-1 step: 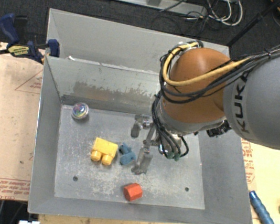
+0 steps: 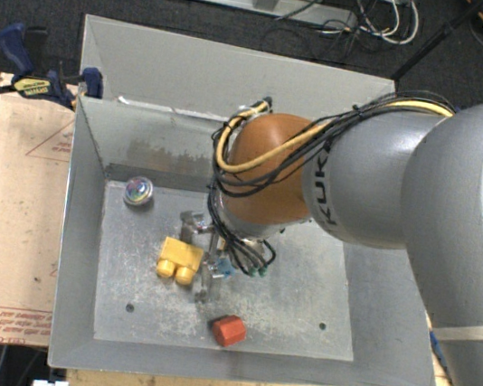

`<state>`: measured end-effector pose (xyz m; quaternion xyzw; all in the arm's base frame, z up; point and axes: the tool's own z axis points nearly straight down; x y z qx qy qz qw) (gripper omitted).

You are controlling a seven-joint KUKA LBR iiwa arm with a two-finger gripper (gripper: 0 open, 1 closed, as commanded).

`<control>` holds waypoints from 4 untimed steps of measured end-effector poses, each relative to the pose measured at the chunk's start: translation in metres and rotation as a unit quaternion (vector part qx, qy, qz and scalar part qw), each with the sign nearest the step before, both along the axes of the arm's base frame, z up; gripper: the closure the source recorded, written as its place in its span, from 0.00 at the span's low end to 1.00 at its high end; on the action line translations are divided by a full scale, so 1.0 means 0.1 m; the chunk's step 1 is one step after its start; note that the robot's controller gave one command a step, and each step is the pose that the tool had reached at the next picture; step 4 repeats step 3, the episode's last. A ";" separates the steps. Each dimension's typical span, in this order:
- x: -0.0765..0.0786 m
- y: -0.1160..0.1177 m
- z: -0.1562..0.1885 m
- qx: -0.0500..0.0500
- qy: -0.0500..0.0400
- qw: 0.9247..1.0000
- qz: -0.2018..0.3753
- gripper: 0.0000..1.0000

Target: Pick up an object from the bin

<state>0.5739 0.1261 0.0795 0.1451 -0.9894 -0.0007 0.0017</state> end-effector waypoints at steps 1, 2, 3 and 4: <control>-0.13 0.18 -0.09 0.000 -0.002 0.995 -0.097 0.00; -0.12 0.17 -0.07 0.001 -0.002 0.995 -0.099 1.00; -0.60 0.47 1.37 0.002 -0.006 0.994 -0.108 1.00; -0.60 0.47 1.37 0.002 -0.006 0.994 -0.108 1.00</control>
Offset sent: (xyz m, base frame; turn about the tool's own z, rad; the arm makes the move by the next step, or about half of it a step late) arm -0.0126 0.0158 -0.0084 0.1974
